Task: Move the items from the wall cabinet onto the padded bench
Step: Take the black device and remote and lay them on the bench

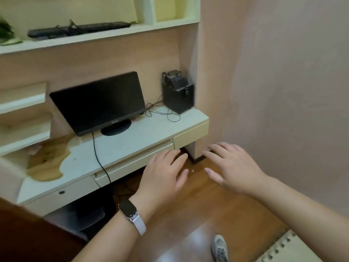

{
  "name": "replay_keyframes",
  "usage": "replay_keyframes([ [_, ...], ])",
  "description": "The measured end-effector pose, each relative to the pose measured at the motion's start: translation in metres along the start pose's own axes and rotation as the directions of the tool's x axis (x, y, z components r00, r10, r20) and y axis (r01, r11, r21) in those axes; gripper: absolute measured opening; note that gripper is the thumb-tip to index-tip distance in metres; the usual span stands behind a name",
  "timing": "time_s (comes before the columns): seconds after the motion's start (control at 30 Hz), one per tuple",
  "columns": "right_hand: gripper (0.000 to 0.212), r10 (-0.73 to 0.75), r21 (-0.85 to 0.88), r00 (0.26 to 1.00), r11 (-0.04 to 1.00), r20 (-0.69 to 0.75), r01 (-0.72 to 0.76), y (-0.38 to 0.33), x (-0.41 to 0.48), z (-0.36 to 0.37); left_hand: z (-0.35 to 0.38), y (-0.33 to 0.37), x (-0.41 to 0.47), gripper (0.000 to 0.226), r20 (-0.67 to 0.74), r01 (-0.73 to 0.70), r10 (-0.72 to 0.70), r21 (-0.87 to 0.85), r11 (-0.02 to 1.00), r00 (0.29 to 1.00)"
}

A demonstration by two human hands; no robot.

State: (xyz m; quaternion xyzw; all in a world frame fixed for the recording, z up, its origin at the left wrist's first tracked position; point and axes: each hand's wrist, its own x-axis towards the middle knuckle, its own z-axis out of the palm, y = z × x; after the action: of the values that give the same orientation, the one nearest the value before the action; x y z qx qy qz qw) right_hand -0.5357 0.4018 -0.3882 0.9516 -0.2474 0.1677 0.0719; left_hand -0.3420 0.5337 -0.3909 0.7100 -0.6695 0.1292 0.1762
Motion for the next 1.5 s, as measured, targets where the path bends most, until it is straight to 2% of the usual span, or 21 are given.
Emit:
replay_keyframes([
  [0.23, 0.053, -0.094, 0.063, 0.995, 0.993, -0.046, 0.097, 0.066, 0.085, 0.024, 0.020, -0.023, 0.086, 0.040, -0.033, 0.112, -0.110, 0.085, 0.990, 0.993],
  [0.53, 0.051, -0.222, 0.035, 0.958, 0.972, -0.182, 0.231, 0.178, 0.184, 0.023, 0.030, -0.024, 0.214, 0.043, -0.061, 0.155, -0.145, 0.211, 0.965, 0.987],
  [0.8, 0.053, -0.198, 0.083, 0.958, 0.972, -0.209, 0.219, 0.214, 0.246, 0.028, 0.029, -0.058, 0.277, 0.040, -0.143, 0.166, -0.130, 0.277, 0.946, 0.981],
  [0.97, 0.053, -0.181, 0.086, 0.951, 0.974, -0.251, 0.208, 0.227, 0.294, 0.035, 0.035, -0.094, 0.314, 0.040, -0.178, 0.133, -0.084, 0.282, 0.950, 0.980],
  [1.17, 0.049, -0.180, 0.010, 0.930, 0.981, -0.322, 0.193, 0.236, 0.368, 0.037, 0.044, -0.157, 0.373, 0.038, -0.280, 0.078, -0.001, 0.264, 0.961, 0.960],
  [1.37, 0.052, -0.123, -0.032, 0.930, 0.992, -0.347, 0.119, 0.248, 0.469, 0.019, 0.028, -0.231, 0.451, 0.040, -0.340, 0.030, 0.063, 0.262, 0.965, 0.938],
  [1.5, 0.056, -0.078, -0.096, 0.922, 0.994, -0.379, 0.045, 0.259, 0.528, 0.001, 0.008, -0.267, 0.508, 0.042, -0.390, -0.051, 0.157, 0.268, 0.962, 0.907],
])
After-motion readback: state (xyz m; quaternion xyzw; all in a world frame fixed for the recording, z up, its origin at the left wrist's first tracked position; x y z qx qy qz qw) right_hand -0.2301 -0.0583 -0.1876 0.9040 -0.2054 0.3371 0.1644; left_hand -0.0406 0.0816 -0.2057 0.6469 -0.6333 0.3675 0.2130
